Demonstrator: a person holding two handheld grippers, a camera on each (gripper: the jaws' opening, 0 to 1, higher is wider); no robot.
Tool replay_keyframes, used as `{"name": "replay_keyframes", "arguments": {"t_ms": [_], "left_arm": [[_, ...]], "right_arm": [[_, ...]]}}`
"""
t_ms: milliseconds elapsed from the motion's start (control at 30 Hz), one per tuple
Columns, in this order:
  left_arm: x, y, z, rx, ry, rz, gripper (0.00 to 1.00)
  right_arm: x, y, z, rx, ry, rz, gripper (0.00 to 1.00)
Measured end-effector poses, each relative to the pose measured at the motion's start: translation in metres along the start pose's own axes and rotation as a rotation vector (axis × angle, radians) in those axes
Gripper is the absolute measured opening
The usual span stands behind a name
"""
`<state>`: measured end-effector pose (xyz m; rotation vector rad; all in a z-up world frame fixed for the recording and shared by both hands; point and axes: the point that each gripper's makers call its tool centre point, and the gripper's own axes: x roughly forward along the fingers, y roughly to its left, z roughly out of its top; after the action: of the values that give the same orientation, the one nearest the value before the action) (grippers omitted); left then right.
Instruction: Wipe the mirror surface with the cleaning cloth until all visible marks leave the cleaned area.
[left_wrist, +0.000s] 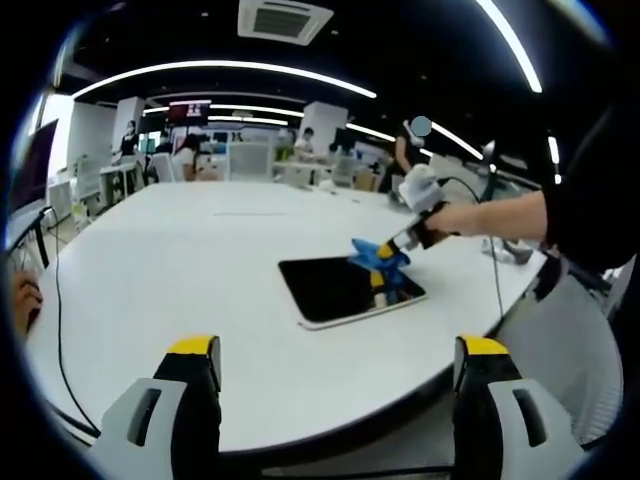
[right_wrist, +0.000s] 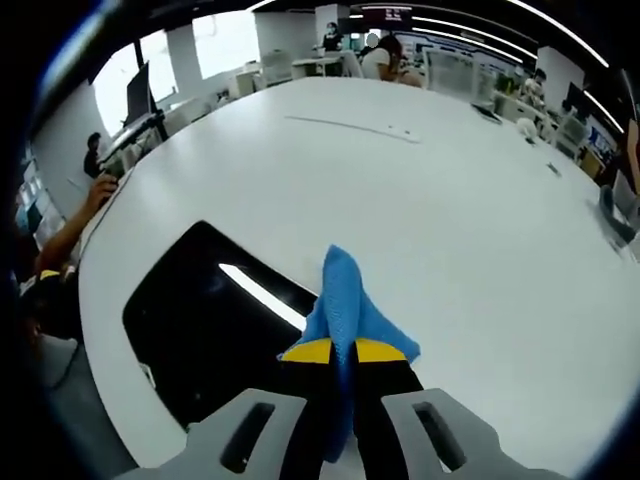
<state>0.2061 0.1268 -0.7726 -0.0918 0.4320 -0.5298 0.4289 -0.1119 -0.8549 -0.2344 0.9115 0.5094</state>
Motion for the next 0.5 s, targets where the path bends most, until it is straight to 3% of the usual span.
{"name": "replay_keyframes", "arguments": {"t_ms": [500], "left_arm": [[-0.0004,0.0004,0.0010,-0.006,-0.007,0.001,0.98]], "right_arm": [[0.0026,0.0077,0.0038,0.014,-0.001,-0.009,0.01]]}}
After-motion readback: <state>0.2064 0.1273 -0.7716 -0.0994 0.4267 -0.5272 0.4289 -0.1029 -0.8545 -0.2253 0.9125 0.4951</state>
